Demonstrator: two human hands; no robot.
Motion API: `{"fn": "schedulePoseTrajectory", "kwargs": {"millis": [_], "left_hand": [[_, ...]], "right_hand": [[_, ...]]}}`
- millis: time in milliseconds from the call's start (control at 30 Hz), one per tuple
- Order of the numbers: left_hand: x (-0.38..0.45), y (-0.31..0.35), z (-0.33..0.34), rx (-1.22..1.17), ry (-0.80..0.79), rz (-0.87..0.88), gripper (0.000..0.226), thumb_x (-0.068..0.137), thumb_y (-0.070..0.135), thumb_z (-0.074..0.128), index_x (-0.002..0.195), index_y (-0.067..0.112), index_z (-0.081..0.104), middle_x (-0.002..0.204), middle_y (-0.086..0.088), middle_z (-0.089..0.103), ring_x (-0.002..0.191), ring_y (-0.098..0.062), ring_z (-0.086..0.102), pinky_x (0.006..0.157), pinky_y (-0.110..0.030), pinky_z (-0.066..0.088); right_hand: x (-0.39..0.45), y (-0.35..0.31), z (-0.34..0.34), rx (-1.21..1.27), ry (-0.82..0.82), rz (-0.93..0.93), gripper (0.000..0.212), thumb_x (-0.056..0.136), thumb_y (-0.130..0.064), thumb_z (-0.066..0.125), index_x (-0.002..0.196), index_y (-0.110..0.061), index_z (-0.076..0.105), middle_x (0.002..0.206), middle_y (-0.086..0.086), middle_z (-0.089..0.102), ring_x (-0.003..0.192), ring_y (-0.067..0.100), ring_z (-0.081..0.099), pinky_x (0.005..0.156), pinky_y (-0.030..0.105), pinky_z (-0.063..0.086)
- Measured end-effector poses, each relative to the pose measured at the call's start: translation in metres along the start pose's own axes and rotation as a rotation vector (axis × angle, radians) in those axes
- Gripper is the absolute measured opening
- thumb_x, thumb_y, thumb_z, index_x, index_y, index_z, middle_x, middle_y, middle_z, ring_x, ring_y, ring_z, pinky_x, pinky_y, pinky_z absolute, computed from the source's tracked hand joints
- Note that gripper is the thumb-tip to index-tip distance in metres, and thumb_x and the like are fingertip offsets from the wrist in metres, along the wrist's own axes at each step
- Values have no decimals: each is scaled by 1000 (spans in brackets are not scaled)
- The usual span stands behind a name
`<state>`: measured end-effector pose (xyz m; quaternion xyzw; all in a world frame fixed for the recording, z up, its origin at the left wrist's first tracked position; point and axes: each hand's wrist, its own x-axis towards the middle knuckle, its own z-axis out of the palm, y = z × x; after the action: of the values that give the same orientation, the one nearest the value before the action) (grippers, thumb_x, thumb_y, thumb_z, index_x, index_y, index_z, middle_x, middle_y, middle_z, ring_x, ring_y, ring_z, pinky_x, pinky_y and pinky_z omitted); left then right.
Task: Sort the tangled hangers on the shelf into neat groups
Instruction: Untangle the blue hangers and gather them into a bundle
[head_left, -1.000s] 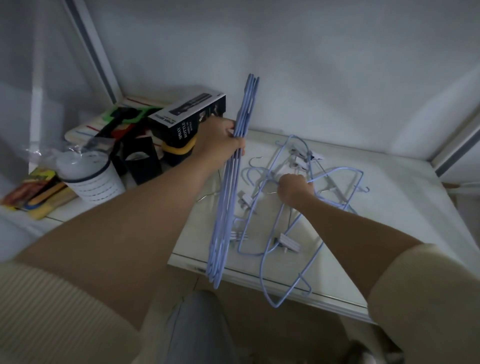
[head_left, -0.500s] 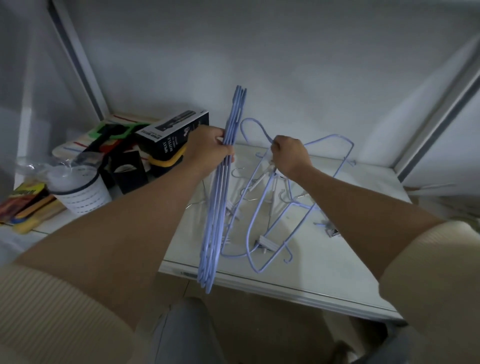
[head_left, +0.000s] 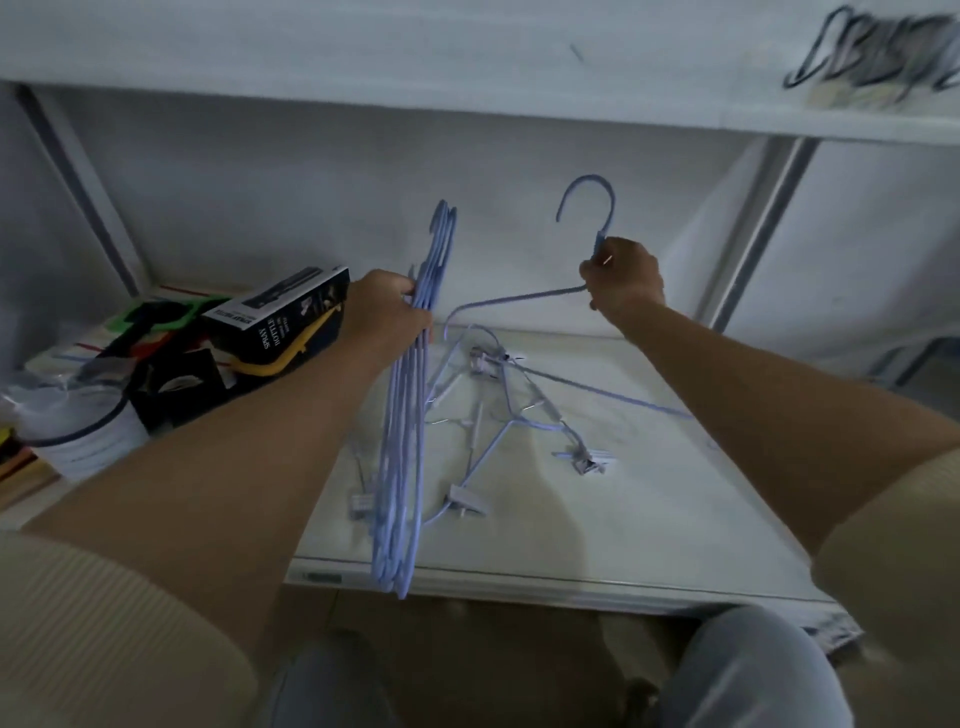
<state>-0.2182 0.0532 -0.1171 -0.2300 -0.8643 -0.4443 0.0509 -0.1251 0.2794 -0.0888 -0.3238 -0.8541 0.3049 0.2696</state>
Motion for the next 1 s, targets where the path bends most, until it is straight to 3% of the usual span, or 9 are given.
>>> {"fn": "schedulePoseTrajectory", "kwargs": {"millis": [100, 167, 267, 400, 467, 600, 700, 833, 1000], "left_hand": [[-2, 12, 12, -52, -18, 6, 9, 78, -1, 65, 77, 2, 74, 75, -19, 74, 59, -27, 67, 57, -29, 60], [-3, 19, 20, -94, -17, 8, 10, 77, -2, 66, 79, 1, 75, 76, -20, 73, 58, -26, 66, 53, -25, 57], [-6, 28, 31, -127, -43, 8, 13, 80, 1, 68, 91, 2, 75, 78, -16, 72, 60, -23, 64, 55, -25, 56], [-6, 29, 36, -145, -45, -5, 14, 83, 7, 69, 95, 6, 75, 72, -10, 66, 62, -16, 57, 54, -19, 46], [-5, 28, 34, -154, -82, -30, 17, 83, 9, 70, 99, 7, 74, 78, -9, 67, 68, -16, 58, 58, -20, 44], [-6, 24, 33, -218, -127, -93, 23, 80, 9, 73, 102, 9, 73, 83, -10, 68, 75, -20, 62, 68, -25, 52], [-4, 19, 35, -291, -157, -146, 29, 77, 6, 75, 106, 11, 72, 93, -13, 71, 83, -25, 66, 83, -34, 57], [0, 16, 33, -361, -171, -218, 34, 78, 2, 72, 111, 11, 70, 102, -18, 72, 92, -32, 69, 89, -42, 57], [3, 7, 20, -399, -212, -209, 27, 83, -3, 66, 107, 10, 67, 102, -20, 69, 89, -29, 65, 92, -44, 56]], "right_hand": [[-12, -4, 7, 305, -107, 77, 17, 93, -19, 48, 99, -12, 62, 101, 17, 66, 44, 21, 63, 64, 39, 63], [-24, -13, 19, 427, -197, 99, 25, 95, -18, 48, 109, -4, 63, 99, 15, 59, 39, 18, 60, 64, 40, 63], [-43, -35, 41, 504, -311, 161, 26, 94, -12, 48, 111, 1, 62, 91, 18, 56, 53, 30, 61, 71, 46, 61], [-54, -56, 56, 596, -435, 235, 19, 92, -4, 41, 95, 2, 59, 64, 16, 54, 53, 29, 56, 62, 42, 59], [-55, -58, 59, 582, -482, 246, 26, 90, -3, 38, 102, 6, 60, 73, 22, 61, 54, 29, 57, 59, 37, 56], [-52, -55, 67, 536, -494, 227, 36, 85, -3, 37, 111, 8, 60, 104, 33, 67, 75, 39, 67, 71, 48, 61], [-50, -53, 68, 521, -520, 200, 37, 84, -3, 37, 109, 9, 61, 97, 30, 67, 78, 39, 68, 75, 57, 58], [-52, -56, 70, 586, -593, 153, 37, 89, -6, 36, 120, 0, 56, 101, 25, 65, 76, 32, 64, 71, 43, 61], [-51, -59, 73, 646, -719, 119, 42, 89, -6, 36, 128, -1, 50, 99, 18, 63, 84, 30, 64, 77, 45, 59]]}}
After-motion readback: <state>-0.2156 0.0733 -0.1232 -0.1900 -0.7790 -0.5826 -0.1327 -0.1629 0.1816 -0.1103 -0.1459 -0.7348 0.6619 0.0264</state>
